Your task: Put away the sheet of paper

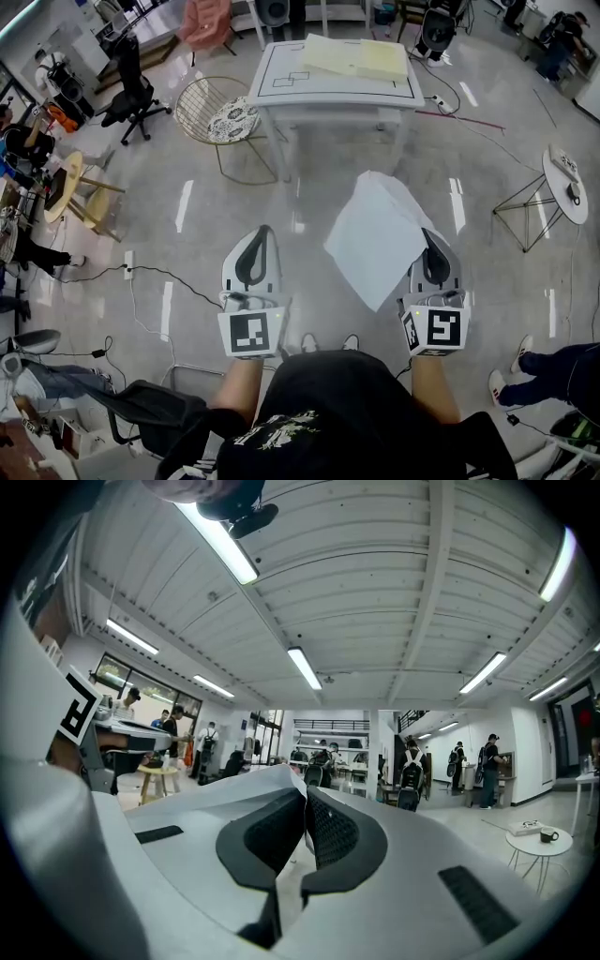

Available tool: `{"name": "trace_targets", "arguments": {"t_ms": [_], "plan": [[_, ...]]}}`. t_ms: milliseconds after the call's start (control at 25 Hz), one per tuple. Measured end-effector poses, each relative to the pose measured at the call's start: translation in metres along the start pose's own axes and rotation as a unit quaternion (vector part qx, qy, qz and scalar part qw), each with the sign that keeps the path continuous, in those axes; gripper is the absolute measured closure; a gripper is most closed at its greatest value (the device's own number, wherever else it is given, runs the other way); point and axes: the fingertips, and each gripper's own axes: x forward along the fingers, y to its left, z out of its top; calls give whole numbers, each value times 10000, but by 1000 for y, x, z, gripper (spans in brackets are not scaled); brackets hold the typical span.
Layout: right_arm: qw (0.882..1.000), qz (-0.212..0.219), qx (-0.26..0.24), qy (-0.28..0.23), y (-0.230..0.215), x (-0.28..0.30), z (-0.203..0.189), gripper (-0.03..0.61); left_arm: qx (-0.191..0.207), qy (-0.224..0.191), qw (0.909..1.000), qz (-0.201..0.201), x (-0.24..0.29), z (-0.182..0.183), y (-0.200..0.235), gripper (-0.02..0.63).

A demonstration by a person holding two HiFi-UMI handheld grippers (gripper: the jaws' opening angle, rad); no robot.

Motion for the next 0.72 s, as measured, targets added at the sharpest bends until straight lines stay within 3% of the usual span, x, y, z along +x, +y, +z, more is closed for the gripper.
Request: {"name": "trace_targets", "arguments": {"t_ms": [720], "plan": [[9998,195,47,23,-31,-17,-20,580,11,113,9999,67,-6,-8,-55,612]]}}
